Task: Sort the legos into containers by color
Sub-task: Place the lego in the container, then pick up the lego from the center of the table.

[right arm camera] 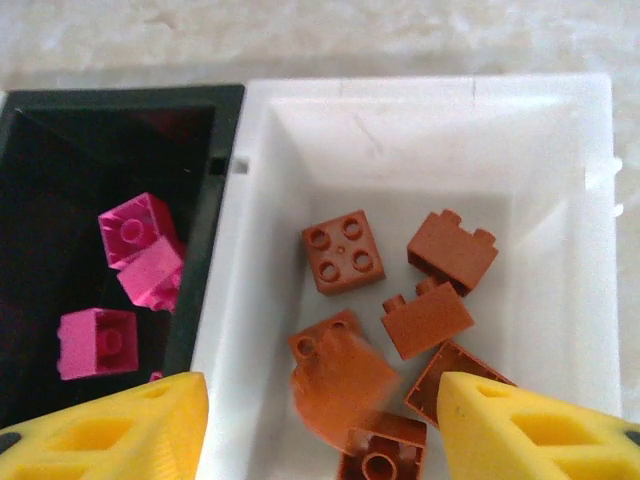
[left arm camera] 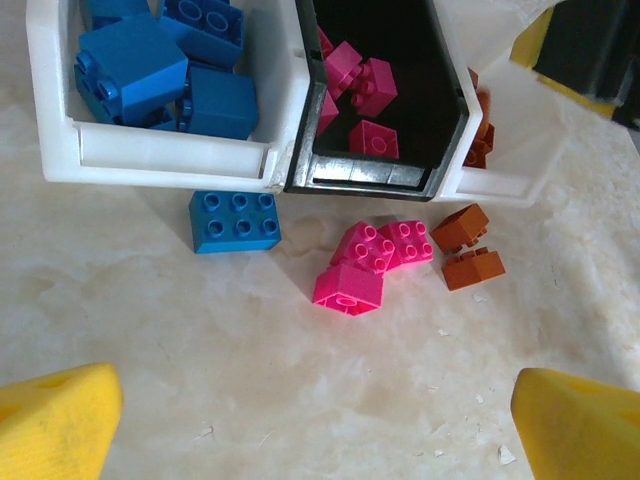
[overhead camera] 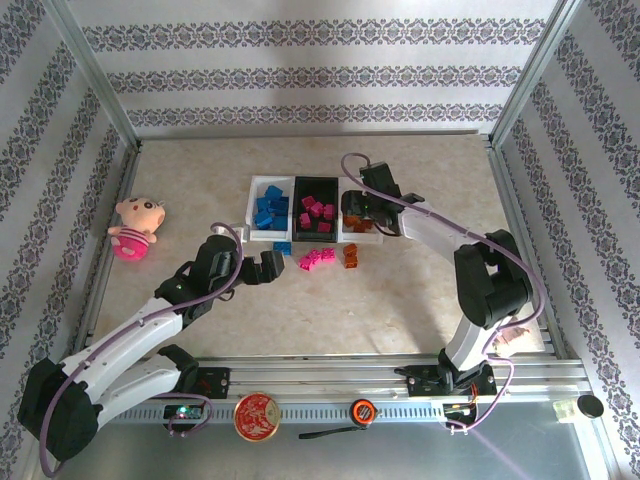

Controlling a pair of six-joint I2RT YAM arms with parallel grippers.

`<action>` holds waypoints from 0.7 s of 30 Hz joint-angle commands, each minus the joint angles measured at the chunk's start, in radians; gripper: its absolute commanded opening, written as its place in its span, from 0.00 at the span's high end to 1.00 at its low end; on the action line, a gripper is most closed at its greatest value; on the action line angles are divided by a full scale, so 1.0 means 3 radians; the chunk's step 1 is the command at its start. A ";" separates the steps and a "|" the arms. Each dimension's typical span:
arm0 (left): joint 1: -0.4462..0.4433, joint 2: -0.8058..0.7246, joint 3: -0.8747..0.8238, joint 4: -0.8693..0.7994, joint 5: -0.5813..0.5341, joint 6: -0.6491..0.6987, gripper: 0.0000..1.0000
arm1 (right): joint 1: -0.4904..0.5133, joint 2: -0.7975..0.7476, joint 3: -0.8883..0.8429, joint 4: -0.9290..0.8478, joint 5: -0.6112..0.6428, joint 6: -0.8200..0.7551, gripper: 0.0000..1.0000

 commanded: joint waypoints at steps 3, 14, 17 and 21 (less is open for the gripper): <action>-0.0034 -0.0070 -0.0063 -0.0087 0.0028 0.0063 0.00 | 0.0112 -0.0456 -0.0177 0.0011 0.0008 -0.0102 0.35; -0.0034 -0.0080 -0.0205 0.0062 0.0089 -0.0040 0.00 | 0.0770 -0.1029 -0.1308 0.0078 0.0132 -0.0010 0.33; -0.0036 -0.0062 -0.0213 0.0068 0.0088 -0.0045 0.00 | 0.0849 -0.0896 -0.1385 0.0065 0.0174 0.0028 0.33; -0.0035 -0.0059 -0.0222 0.0080 0.0091 -0.0067 0.00 | 0.0851 -0.0602 -0.1325 0.0069 0.0166 0.0074 0.33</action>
